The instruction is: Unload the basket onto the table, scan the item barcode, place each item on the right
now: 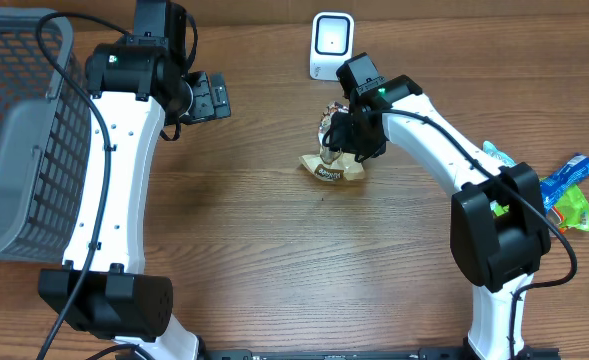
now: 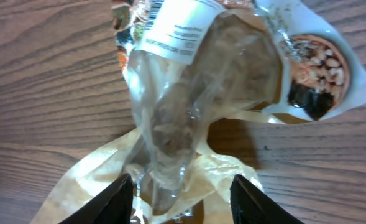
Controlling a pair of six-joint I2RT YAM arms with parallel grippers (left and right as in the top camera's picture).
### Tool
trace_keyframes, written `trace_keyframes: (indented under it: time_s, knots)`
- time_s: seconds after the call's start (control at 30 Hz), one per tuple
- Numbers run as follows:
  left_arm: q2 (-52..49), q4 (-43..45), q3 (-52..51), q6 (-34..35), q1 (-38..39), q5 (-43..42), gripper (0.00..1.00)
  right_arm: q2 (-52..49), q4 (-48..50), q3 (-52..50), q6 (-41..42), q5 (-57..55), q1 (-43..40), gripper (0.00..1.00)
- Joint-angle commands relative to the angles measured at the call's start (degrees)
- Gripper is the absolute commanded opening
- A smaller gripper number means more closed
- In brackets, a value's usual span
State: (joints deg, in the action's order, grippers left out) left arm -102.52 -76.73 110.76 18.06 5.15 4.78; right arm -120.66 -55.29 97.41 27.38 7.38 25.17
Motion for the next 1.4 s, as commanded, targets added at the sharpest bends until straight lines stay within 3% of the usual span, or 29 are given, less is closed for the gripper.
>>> trace_keyframes:
  time_s: [0.0, 0.13, 0.2, 0.33, 0.5, 0.67, 0.8, 1.1, 1.27, 1.37]
  knots:
    - [0.52, 0.09, 0.94, 0.17, 0.13, 0.31, 1.00, 1.11, -2.45, 1.09, 1.14, -0.83, -1.79, 0.52]
    - [0.52, 0.09, 0.94, 0.17, 0.13, 0.31, 1.00, 4.02, -6.97, 3.80, -0.72, 1.20, -6.03, 0.66]
    - [0.52, 0.09, 0.94, 0.17, 0.13, 0.31, 1.00, 5.49, -7.89, 3.82, -2.84, 4.48, -9.05, 0.79]
    - [0.52, 0.09, 0.94, 0.17, 0.13, 0.31, 1.00, 5.31, -7.26, 1.97, -8.50, 15.50, -14.23, 0.83]
    - [0.52, 0.09, 0.94, 0.17, 0.13, 0.28, 1.00, 4.81, 3.63, -8.22, -10.12, 29.53, -15.91, 0.84]
    - [0.52, 0.09, 0.94, 0.17, 0.13, 0.31, 1.00, 4.81, 16.65, -18.86, -4.63, 33.70, -15.10, 0.83]
    - [0.52, 0.09, 0.94, 0.17, 0.13, 0.31, 1.00, 4.81, 32.65, -27.89, 4.24, 37.81, -14.93, 0.83]
    - [0.52, 0.09, 0.94, 0.17, 0.13, 0.31, 1.00, 4.76, 56.52, -37.48, 18.62, 35.98, -10.75, 0.82]
    - [0.52, 0.09, 0.94, 0.17, 0.13, 0.28, 0.99, 4.76, 57.37, -37.55, 24.37, 27.85, -7.78, 0.69]
    - [0.52, 0.09, 0.94, 0.17, 0.13, 0.28, 1.00, 4.76, 57.99, -37.55, 24.33, 25.79, -7.39, 0.54]
